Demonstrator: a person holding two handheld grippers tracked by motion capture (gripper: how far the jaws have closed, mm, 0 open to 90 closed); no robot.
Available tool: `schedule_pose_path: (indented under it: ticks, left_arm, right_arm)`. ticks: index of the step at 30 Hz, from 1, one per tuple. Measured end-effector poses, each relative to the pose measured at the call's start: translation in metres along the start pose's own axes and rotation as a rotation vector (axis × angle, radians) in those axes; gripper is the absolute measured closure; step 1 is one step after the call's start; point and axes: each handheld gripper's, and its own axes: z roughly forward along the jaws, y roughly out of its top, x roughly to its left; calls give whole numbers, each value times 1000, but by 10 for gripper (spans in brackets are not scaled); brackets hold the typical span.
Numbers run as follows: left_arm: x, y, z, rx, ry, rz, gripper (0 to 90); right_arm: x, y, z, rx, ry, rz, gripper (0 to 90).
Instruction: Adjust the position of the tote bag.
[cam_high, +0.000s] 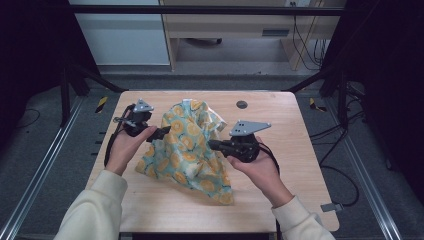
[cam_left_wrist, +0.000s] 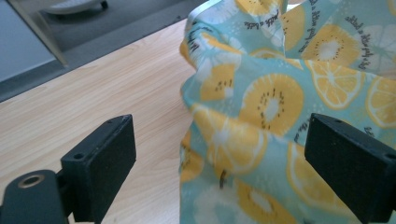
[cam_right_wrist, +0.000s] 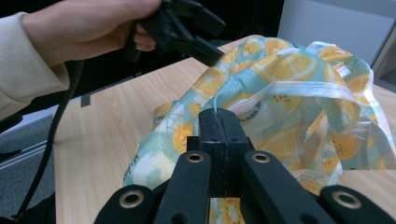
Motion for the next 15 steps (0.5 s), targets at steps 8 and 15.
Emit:
schedule_pose_path:
  ticks: [8,15]
  left_arm:
    - [4,16,25,64,-56,49,75]
    - [7,15,36,85,-111,29,267]
  right_arm:
    - [1,9,-2,-13,12,0,900]
    - [-2,14,-6,-20,11,0,900]
